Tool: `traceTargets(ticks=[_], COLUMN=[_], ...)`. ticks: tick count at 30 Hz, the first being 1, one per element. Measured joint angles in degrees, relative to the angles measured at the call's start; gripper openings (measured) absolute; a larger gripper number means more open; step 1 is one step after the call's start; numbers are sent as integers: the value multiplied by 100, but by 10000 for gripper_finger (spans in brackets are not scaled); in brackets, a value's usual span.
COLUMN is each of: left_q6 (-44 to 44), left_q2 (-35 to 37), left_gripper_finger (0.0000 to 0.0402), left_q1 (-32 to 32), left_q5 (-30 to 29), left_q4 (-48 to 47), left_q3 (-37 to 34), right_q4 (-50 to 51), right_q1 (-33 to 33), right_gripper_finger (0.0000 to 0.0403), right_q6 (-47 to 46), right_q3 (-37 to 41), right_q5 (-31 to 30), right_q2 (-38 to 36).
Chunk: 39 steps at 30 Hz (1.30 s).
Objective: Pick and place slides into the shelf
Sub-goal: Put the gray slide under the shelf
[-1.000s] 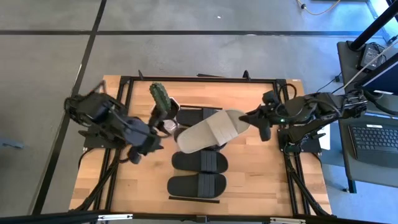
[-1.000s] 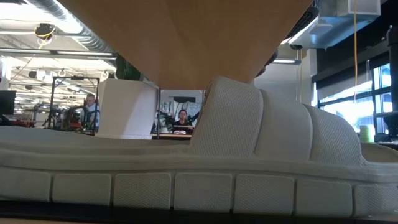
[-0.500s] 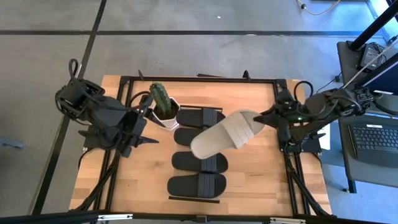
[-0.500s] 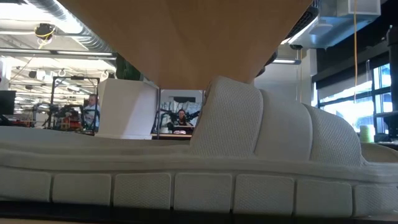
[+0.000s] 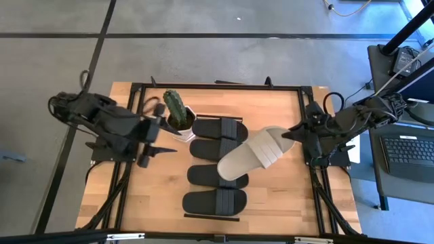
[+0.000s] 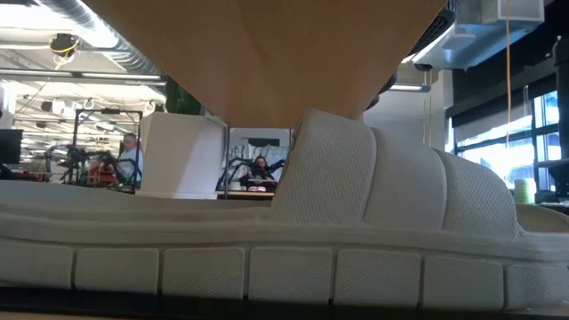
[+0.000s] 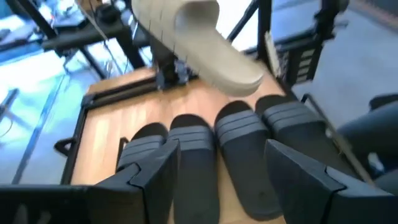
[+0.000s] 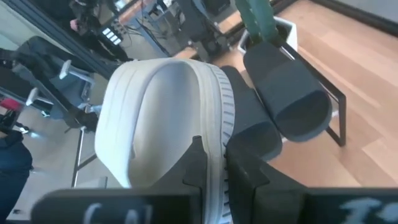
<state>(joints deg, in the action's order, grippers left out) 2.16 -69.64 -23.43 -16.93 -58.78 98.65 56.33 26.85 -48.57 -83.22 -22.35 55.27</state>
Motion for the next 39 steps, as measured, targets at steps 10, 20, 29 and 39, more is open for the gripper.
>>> traceTargets(ticks=[10,20,29,39], left_q6=[139,-16,-20,-60], left_q2=[2291,4044,4835,4946], left_gripper_finger=[224,224,225,225], left_q1=[4,4,4,4], left_q5=[13,8,-48,-57], left_q4=[2203,3217,3610,3624], left_q3=[-3232,-5110,-5967,-6119], right_q4=[506,1697,2488,2942], right_q1=[228,542,644,645], right_gripper_finger=[37,36,36,36], right_q6=[-948,-1897,-2855,-3068], right_q3=[0,0,35,1031], right_q5=[14,814,1464,1756], right_q2=[-35,-265,-216,-416])
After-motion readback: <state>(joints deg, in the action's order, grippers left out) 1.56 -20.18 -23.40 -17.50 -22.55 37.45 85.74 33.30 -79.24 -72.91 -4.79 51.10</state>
